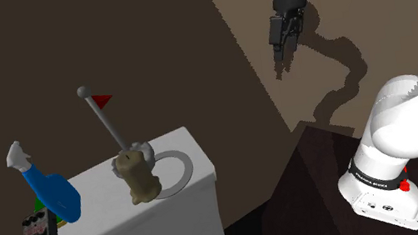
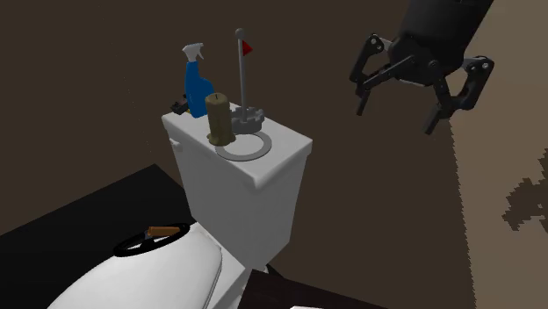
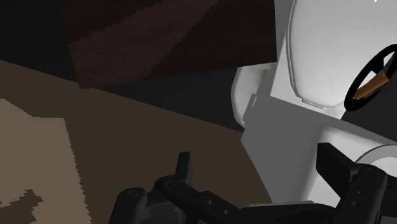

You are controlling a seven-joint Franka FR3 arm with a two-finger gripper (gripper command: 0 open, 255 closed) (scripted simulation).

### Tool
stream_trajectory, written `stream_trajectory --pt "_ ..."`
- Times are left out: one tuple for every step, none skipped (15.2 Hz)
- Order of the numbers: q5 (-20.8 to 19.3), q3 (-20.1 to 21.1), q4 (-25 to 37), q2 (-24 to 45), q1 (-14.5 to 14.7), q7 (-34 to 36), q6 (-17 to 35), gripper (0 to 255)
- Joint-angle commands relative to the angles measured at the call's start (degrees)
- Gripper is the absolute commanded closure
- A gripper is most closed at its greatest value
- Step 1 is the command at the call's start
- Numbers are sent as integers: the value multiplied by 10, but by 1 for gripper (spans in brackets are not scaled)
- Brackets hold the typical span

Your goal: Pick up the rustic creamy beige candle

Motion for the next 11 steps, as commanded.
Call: stream_trajectory --pt "0 0 0 0 0 0 0 0" --pt "9 16 -3 1 1 19 9 0" --pt "18 32 -5 3 3 38 18 0" --pt "26 48 -6 6 4 57 27 0" --pt "35 64 -7 10 5 76 37 0" --pt "42 80 -6 15 6 96 47 0" --pt "49 97 -5 21 7 114 56 0" --pt "56 113 -2 28 8 133 66 0" --pt "62 129 1 36 8 152 76 0" --pt "67 145 5 44 8 171 86 0" --pt "72 162 10 54 8 190 96 0"
